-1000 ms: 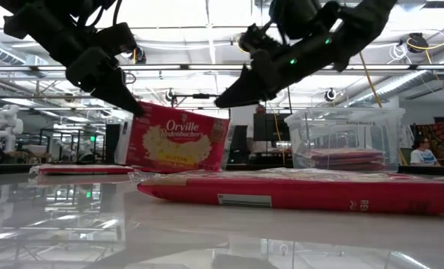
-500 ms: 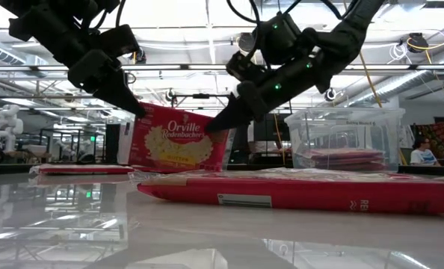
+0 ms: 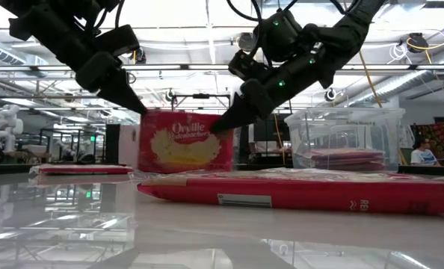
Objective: Sort popcorn bags into baskets
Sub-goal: Put the red popcorn bag into the transparent bin
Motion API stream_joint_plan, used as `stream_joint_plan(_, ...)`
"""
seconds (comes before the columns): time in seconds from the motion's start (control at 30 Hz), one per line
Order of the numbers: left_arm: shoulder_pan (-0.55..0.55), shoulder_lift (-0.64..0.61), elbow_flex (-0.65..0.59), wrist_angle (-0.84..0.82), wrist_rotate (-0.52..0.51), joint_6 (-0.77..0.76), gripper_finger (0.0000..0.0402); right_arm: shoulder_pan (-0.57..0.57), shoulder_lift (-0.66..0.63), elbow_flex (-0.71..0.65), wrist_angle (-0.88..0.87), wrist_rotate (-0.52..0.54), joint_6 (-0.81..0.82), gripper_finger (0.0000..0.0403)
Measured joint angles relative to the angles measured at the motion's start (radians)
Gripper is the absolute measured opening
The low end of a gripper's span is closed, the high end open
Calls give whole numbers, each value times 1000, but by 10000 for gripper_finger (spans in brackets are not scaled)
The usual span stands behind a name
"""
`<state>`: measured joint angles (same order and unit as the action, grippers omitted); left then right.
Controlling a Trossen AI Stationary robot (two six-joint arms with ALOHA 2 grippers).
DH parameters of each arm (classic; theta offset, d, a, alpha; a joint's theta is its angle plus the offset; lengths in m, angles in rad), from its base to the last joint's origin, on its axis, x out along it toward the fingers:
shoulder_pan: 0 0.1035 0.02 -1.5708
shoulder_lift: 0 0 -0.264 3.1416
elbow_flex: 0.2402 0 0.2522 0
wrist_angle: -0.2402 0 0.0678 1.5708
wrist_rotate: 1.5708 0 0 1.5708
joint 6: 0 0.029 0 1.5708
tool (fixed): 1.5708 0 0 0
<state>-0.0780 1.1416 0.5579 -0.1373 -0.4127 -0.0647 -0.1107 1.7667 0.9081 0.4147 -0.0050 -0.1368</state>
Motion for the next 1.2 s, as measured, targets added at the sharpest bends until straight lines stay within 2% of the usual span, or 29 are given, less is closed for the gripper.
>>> stream_joint_plan(0.2,0,-3,0,54,-25,-3,192,0,-84,0,-120,0,-3,3)
stream_joint_plan(0.37,0,-4,0,71,-107,-18,236,-3,-213,0,-279,2,-36,1)
stream_joint_plan(0.67,2,-4,0,107,-112,-25,243,-85,-530,0,-536,3,-86,0)
stream_joint_plan(0.87,2,-4,0,134,-111,-25,244,-219,-713,26,-716,5,-115,0)
stream_joint_plan(1.03,2,-3,0,166,-84,-19,244,-373,-778,140,-935,8,-171,0)
stream_joint_plan(1.2,2,-3,0,173,-77,-30,244,-526,-783,264,-1117,4,-248,0)
